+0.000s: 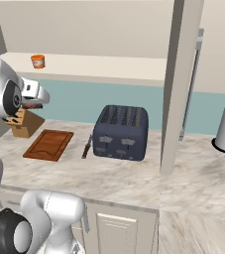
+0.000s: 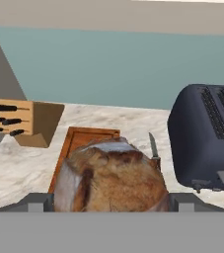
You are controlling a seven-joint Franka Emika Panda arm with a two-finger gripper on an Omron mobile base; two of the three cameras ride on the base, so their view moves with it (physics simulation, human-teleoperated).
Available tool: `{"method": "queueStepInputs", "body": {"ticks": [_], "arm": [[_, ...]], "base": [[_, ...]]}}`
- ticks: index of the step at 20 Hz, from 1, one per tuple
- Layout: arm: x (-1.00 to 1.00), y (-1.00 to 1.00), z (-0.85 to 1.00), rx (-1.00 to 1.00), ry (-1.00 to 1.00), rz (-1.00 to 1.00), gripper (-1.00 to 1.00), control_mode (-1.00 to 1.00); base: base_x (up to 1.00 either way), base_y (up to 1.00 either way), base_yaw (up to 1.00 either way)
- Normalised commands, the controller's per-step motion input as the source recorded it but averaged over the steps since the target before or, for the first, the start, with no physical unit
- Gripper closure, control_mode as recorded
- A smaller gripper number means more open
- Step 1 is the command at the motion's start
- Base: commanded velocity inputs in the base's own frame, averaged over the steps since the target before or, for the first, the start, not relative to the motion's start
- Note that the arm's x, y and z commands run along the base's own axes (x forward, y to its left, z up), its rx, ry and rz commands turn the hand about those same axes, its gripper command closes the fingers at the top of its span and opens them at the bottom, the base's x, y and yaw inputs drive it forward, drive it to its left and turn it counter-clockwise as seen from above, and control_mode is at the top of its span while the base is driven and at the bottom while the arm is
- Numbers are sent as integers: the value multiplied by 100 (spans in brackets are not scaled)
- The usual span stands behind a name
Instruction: Pick the bread, place it on the cutting board, pick the jam, place it on the counter, and close the cabinet.
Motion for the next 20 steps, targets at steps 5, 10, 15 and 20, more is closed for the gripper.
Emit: {"method": "queueStepInputs", "body": {"ticks": [5, 10, 15, 20], "arm": [[0, 4, -30, 0, 0, 0, 100, -100], [0, 7, -27, 0, 0, 0, 100, -100], [0, 8, -30, 0, 0, 0, 100, -100], [0, 10, -27, 0, 0, 0, 100, -100]], "base": [[0, 0, 0], [0, 0, 0], [0, 0, 0], [0, 0, 0]]}}
